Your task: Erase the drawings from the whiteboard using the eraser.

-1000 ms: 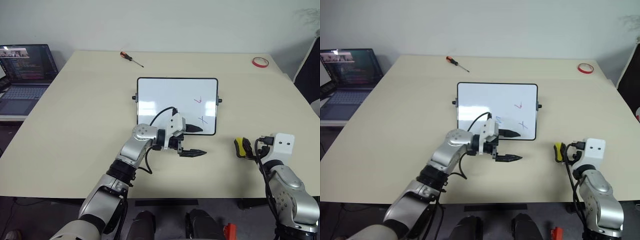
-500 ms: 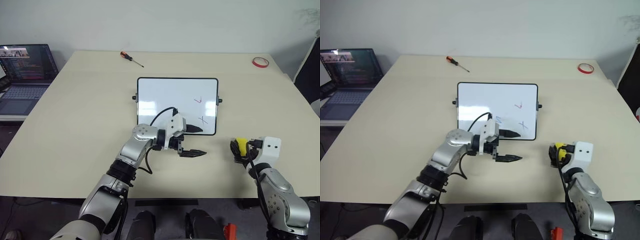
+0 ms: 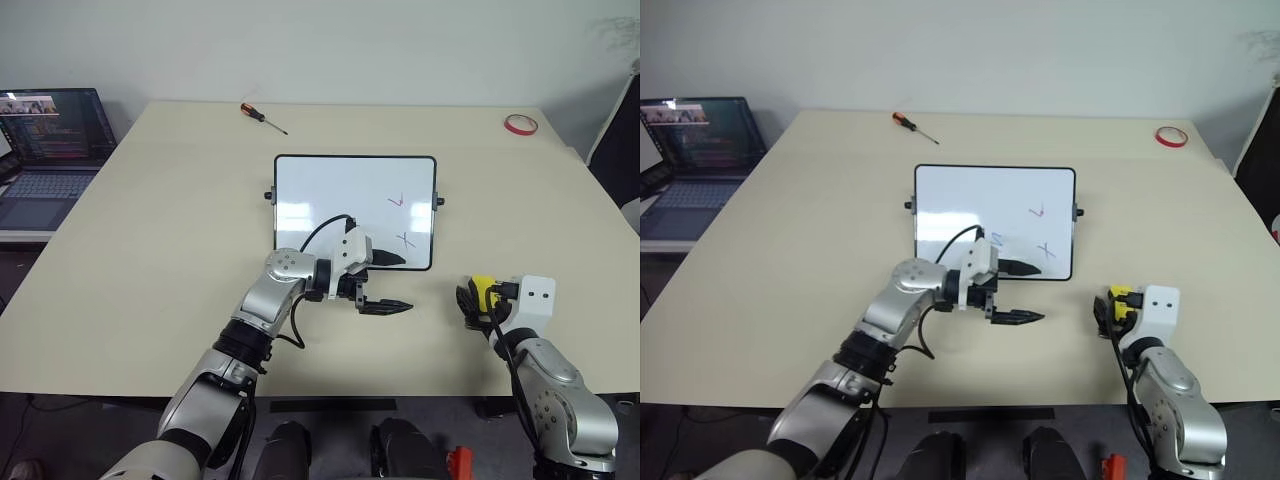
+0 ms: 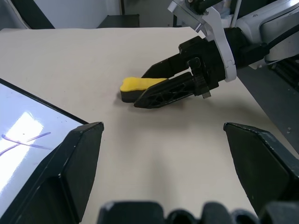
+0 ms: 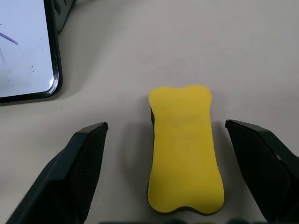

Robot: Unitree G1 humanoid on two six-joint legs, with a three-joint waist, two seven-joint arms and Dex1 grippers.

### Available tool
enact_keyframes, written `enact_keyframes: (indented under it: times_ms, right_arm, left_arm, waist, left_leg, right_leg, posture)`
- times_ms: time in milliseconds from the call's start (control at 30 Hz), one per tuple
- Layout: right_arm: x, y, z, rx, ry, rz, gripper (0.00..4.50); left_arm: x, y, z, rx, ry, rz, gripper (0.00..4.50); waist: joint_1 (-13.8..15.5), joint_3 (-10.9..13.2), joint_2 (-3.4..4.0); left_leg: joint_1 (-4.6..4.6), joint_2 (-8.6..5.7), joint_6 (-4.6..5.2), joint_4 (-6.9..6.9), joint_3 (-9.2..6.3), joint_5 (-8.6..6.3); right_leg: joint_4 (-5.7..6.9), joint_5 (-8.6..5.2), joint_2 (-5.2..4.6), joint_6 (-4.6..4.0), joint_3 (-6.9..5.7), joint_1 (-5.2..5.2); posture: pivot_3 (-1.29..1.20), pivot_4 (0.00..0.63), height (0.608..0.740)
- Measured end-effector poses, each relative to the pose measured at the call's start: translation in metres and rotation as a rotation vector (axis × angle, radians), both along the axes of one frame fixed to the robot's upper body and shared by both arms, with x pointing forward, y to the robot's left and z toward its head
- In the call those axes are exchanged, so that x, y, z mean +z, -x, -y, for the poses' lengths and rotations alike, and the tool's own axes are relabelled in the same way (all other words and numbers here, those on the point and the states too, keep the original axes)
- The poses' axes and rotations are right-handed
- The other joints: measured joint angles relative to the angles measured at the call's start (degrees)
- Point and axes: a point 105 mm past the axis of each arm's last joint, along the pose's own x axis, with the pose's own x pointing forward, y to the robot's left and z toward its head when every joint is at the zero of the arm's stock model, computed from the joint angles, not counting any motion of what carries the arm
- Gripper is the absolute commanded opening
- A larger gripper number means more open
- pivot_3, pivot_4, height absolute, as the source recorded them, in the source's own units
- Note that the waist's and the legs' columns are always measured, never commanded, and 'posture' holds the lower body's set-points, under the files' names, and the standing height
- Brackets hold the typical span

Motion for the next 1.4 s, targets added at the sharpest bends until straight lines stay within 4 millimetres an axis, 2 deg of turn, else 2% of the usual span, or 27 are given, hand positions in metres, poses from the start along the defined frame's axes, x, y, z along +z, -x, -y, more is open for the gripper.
enact_keyframes:
  times_ms: [167, 233, 633, 867, 967, 1167, 1300, 1400]
  right_arm:
    - [0.000, 0.000, 0.003, -0.010, 0.021, -0.004, 1.65]
    - [0.000, 0.000, 0.003, -0.010, 0.022, -0.002, 1.11]
    - [0.000, 0.001, 0.007, -0.028, 0.028, 0.000, 1.10]
    - [0.004, -0.002, 0.011, -0.050, 0.036, 0.021, 1.10]
    - [0.011, -0.006, 0.010, -0.046, 0.046, 0.055, 1.10]
    - [0.022, -0.012, 0.011, -0.020, 0.096, 0.115, 1.10]
    - [0.040, -0.021, -0.002, 0.062, 0.120, 0.202, 1.10]
    - [0.062, -0.030, -0.017, 0.145, 0.154, 0.303, 1.10]
  left_arm:
    - [0.000, 0.000, 0.000, -0.001, 0.002, 0.001, 4.50]
    - [0.000, 0.001, 0.001, -0.003, 0.004, 0.000, 4.50]
    - [0.000, 0.001, 0.001, -0.002, 0.003, 0.000, 4.50]
    - [0.007, -0.003, -0.005, 0.087, 0.045, 0.009, 4.50]
    - [0.016, -0.004, -0.011, 0.184, 0.106, 0.045, 4.50]
    - [0.019, -0.003, -0.028, 0.348, 0.164, 0.056, 4.50]
    - [0.022, -0.001, -0.034, 0.422, 0.184, 0.068, 4.50]
    - [0.016, -0.004, -0.045, 0.527, 0.192, 0.073, 4.50]
  waist:
    - [0.00, 0.00, 0.00]
    - [0.00, 0.00, 0.00]
    - [0.00, 0.00, 0.00]
    - [-0.06, 0.00, 0.00]
    - [-0.06, -0.01, 0.01]
    - [-0.02, 0.00, 0.01]
    - [0.01, -0.01, 0.01]
    - [-0.14, 0.00, 0.01]
  left_leg:
    - [0.00, 0.00, 0.00, 0.00, 0.00, 0.00]
    - [0.00, 0.00, 0.00, 0.00, 0.00, 0.00]
    - [0.00, 0.00, 0.00, 0.00, 0.00, 0.00]
    - [0.00, 0.05, 0.00, 0.00, 0.00, 0.00]
    - [0.00, 0.10, 0.00, 0.00, -0.03, 0.00]
    - [0.01, 0.10, 0.00, 0.00, -0.05, 0.00]
    - [0.02, 0.10, 0.00, 0.00, -0.05, 0.00]
    - [0.05, 0.10, 0.00, 0.00, 0.01, 0.00]
  right_leg:
    - [0.00, 0.00, 0.00, 0.00, 0.00, 0.00]
    - [0.00, 0.00, 0.00, 0.00, 0.00, 0.00]
    - [0.00, 0.00, 0.00, -0.01, 0.01, 0.00]
    - [0.00, 0.00, 0.00, 0.00, 0.02, 0.00]
    - [0.00, 0.01, -0.03, -0.01, 0.08, 0.00]
    - [0.02, 0.01, -0.10, -0.01, 0.10, 0.01]
    - [0.02, 0.01, -0.09, -0.01, 0.10, 0.02]
    - [0.01, 0.02, -0.09, -0.01, 0.08, 0.01]
  posture:
    - [0.00, 0.150, 0.740]
    - [0.00, 0.150, 0.740]
    - [0.00, 0.150, 0.740]
    - [0.00, 0.150, 0.740]
    - [0.00, 0.150, 0.740]
    - [0.00, 0.150, 0.740]
    - [0.00, 0.150, 0.740]
    - [0.00, 0.150, 0.740]
